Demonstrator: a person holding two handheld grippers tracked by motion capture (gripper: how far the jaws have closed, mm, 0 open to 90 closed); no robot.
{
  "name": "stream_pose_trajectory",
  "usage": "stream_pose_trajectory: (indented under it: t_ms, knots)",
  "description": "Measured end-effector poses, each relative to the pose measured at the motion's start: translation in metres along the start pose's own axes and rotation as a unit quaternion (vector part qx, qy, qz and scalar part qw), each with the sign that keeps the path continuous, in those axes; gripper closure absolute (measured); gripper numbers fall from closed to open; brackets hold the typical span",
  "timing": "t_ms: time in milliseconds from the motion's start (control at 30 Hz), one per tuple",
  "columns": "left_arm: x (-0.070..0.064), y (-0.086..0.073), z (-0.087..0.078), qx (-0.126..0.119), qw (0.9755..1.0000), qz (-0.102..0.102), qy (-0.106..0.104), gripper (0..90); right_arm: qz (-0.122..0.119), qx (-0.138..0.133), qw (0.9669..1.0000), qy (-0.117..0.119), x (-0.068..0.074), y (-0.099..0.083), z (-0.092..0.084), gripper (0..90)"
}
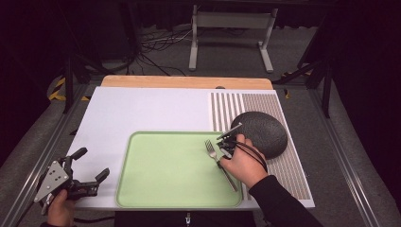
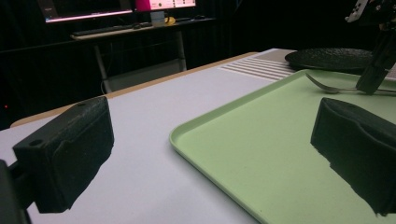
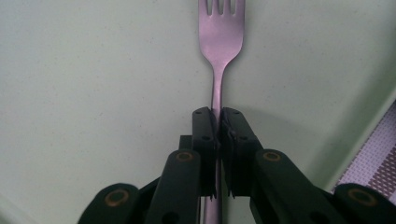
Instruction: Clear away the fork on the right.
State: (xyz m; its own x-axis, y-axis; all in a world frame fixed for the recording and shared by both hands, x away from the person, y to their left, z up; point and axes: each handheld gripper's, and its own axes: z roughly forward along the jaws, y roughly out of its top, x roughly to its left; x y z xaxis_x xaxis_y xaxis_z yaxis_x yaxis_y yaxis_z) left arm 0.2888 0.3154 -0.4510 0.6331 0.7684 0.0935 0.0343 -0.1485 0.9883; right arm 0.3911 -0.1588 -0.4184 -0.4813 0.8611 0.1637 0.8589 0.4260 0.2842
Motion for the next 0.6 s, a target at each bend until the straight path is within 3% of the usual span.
stream_pose_trajectory:
  t_ms: [167, 233, 367, 433, 467, 500, 533, 600]
  knots:
    - [0.0, 0.0, 0.0, 0.0, 1.0, 0.0, 0.001, 0.0, -0.013, -0.021, 0.9996, -0.009, -0.001, 0.001, -0.004, 76.2]
    - [0.0, 0.0, 0.0, 0.0, 1.0, 0.0, 0.0, 0.0, -0.015, -0.027, 0.9995, -0.002, -0.002, 0.001, -0.007, 72.5]
    - [0.0, 0.0, 0.0, 0.0, 1.0, 0.0, 0.0, 0.0, -0.039, -0.047, 0.9981, -0.005, -0.002, 0.002, -0.009, 61.9]
    - [0.0, 0.0, 0.0, 0.0, 1.0, 0.001, 0.0, 0.0, -0.092, -0.075, 0.993, 0.003, -0.001, 0.004, -0.01, 45.8]
    - [0.0, 0.0, 0.0, 0.0, 1.0, 0.001, 0.0, 0.0, -0.092, -0.075, 0.993, 0.003, -0.001, 0.004, -0.01, 45.8]
    - [0.0, 0.0, 0.0, -0.001, 1.0, 0.001, 0.0, 0.0, -0.123, -0.098, 0.9874, 0.014, -0.001, 0.006, -0.009, 38.6]
    - [0.0, 0.0, 0.0, -0.001, 1.0, 0.0, 0.0, 0.0, -0.123, -0.098, 0.9874, 0.014, -0.001, 0.006, -0.009, 38.6]
    - [0.0, 0.0, 0.0, -0.001, 1.0, 0.001, 0.0, 0.0, -0.155, -0.117, 0.9807, 0.02, 0.0, 0.007, -0.009, 38.8]
